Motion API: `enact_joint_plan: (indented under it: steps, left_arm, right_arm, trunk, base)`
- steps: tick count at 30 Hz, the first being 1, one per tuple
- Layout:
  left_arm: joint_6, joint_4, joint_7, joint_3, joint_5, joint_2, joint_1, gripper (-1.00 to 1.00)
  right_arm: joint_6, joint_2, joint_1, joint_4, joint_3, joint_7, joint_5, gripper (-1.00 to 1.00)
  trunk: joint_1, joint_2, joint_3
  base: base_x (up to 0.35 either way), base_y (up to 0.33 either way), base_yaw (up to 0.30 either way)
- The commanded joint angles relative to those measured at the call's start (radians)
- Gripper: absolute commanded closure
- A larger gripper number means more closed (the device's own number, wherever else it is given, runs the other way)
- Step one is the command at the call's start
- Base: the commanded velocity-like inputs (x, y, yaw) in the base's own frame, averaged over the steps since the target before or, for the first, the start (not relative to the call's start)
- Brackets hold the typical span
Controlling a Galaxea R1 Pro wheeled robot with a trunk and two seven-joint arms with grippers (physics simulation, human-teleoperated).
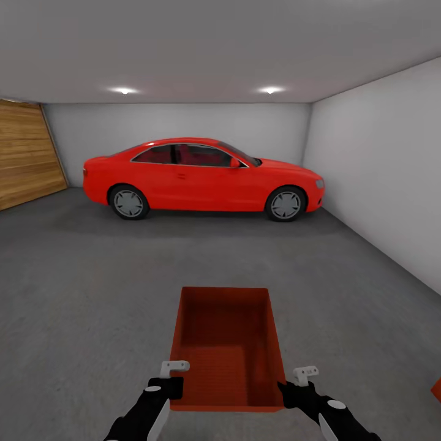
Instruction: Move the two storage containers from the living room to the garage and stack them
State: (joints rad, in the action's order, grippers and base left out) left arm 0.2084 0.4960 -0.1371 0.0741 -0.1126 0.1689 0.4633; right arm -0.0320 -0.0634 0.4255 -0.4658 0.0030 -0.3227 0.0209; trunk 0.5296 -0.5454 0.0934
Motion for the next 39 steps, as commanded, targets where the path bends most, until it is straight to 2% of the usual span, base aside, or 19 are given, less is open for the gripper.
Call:
enact_joint_plan:
  steps: [1, 23, 39]
  left_arm:
    - [0.008, 0.039, -0.002, 0.052, -0.009, 0.001, 0.002, 1.0]
    - [0.008, 0.039, -0.002, 0.052, -0.009, 0.001, 0.002, 1.0]
    - [0.008, 0.039, -0.002, 0.052, -0.009, 0.002, 0.002, 1.0]
  right_arm:
    - [-0.003, -0.001, -0.001, -0.002, 0.009, -0.001, -0.018, 1.0]
    - [-0.003, -0.001, -0.001, -0.002, 0.009, -0.002, -0.017, 1.0]
    - [-0.003, -0.001, -0.001, -0.002, 0.009, -0.002, -0.016, 1.0]
  trunk:
    - [0.001, -0.002, 0.002]
    - [0.001, -0.002, 0.002]
    - [0.001, -0.002, 0.002]
  base:
    - [0.319, 0.0, 0.0]
    - [0.326, 0.0, -0.008]
    - [0.327, 0.0, -0.265]
